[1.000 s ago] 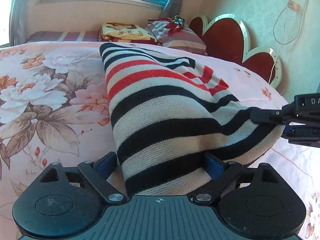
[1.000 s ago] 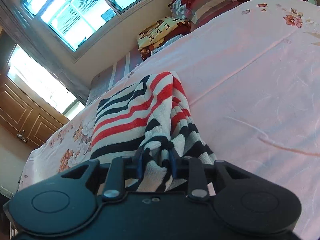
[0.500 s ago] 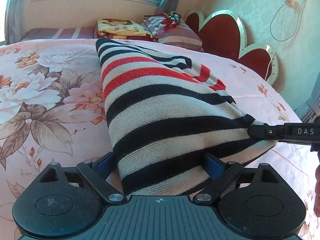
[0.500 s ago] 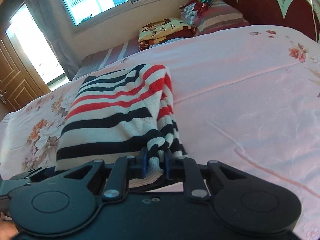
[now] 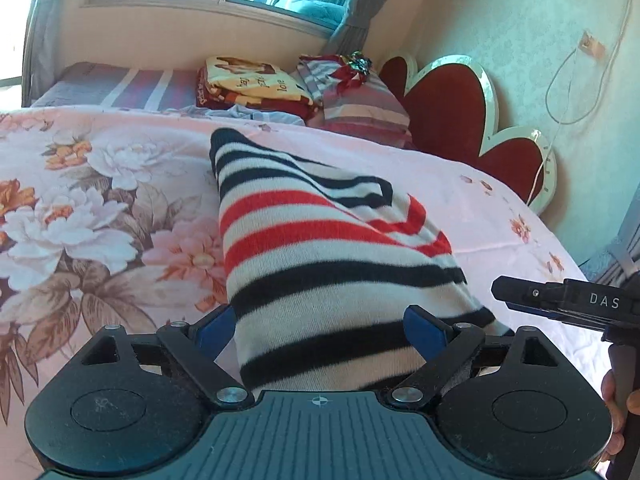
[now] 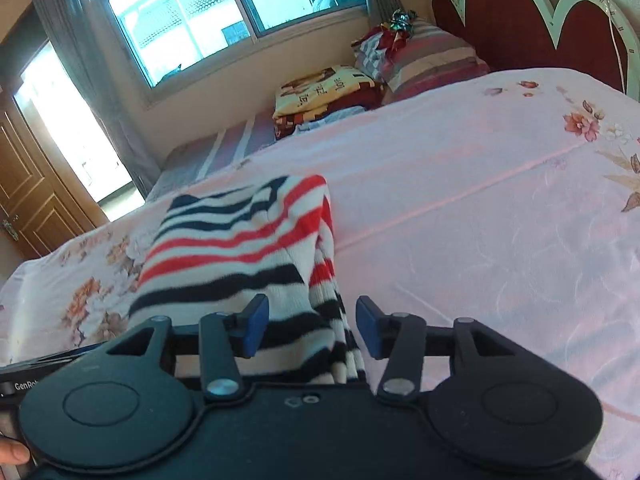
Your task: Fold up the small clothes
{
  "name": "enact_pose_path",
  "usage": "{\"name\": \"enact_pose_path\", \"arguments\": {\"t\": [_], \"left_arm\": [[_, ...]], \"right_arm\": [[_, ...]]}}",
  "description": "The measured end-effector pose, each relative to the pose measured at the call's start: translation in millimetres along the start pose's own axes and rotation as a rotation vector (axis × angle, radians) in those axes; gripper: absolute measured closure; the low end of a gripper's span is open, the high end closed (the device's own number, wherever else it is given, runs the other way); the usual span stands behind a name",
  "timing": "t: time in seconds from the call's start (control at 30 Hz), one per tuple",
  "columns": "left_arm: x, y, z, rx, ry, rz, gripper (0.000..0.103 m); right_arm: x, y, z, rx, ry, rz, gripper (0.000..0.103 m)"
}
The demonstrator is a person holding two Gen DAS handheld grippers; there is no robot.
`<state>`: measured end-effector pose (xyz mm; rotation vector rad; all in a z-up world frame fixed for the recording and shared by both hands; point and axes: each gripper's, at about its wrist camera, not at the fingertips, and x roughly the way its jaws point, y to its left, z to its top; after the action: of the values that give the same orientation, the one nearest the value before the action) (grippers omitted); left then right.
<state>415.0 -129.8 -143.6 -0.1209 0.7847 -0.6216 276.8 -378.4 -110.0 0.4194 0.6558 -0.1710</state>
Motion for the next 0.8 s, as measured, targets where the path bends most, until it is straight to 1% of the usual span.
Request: {"name": "enact_pose_path", "arguments": {"t": [0.03, 0.1, 0.17, 0.23, 0.27, 0.3, 0.33, 0.4, 0.47, 0.57, 0.63, 0.67, 0.7, 0.73, 0.8], "left_arm": [[3.8, 0.2, 4.7, -0.002, -0.003, 0.007, 0.012], [14.9, 1.8, 10.2, -0.015, 0.014, 0.015, 0.012], [26.4, 3.3, 10.1, -0.028, 0.035, 0.021, 0.012], [33.7, 3.3, 6.0, -0.022, 0.037, 0.036, 0.012], [36.4, 3.3, 4.5, -0.020, 0.041, 0.040, 0.012], [38.4, 3.6, 3.2, -0.023, 0.043, 0.042, 0.012], [39.7, 4.7, 2.5, -0.030, 0.044, 0.039, 0.012], [40.7, 4.3, 1.9, -0.030, 0.044, 0.034, 0.012], [41.1, 2.3, 2.7, -0.013, 0.044, 0.035, 0.012], [41.4, 1.6, 5.1, -0.026, 0.047, 0.039, 0.012], [44.0, 0.8, 3.6, -0.012, 0.040, 0.037, 0.010], [48.7, 1.7, 1.8, -0.006, 0.053, 0.027, 0.009], [52.4, 3.6, 0.7, -0.026, 0.067, 0.018, 0.009], [53.5, 6.3, 1.7, -0.054, 0.073, 0.015, 0.008], [51.5, 5.5, 3.5, -0.045, 0.070, 0.022, 0.008]], "right_arm": [[3.5, 2.9, 3.3, -0.005, 0.001, 0.006, 0.058], [17.2, 5.9, 9.5, -0.011, 0.018, 0.005, 0.061], [33.6, 6.8, 12.4, 0.004, 0.042, 0.010, 0.063], [47.9, 6.6, 12.8, 0.018, 0.070, -0.002, 0.065], [54.4, 7.2, 10.3, 0.019, 0.084, -0.003, 0.067], [58.3, 9.0, 6.1, 0.014, 0.101, 0.003, 0.074], [61.9, 11.5, 3.7, 0.005, 0.113, 0.008, 0.074], [61.8, 21.1, -2.6, -0.083, 0.092, -0.025, 0.084], [59.5, 24.6, -4.4, -0.136, 0.067, -0.050, 0.088], [51.5, 23.9, 0.8, -0.139, 0.015, -0.068, 0.090], [48.1, 30.1, -0.2, -0.184, -0.018, -0.091, 0.090], [51.4, 29.2, -4.4, -0.200, -0.024, -0.109, 0.090], [64.0, 21.6, -10.3, -0.194, 0.005, -0.128, 0.090], [68.8, 12.3, -13.9, -0.156, -0.012, -0.112, 0.090], [66.6, 10.2, -10.0, -0.123, -0.006, -0.098, 0.090]]}}
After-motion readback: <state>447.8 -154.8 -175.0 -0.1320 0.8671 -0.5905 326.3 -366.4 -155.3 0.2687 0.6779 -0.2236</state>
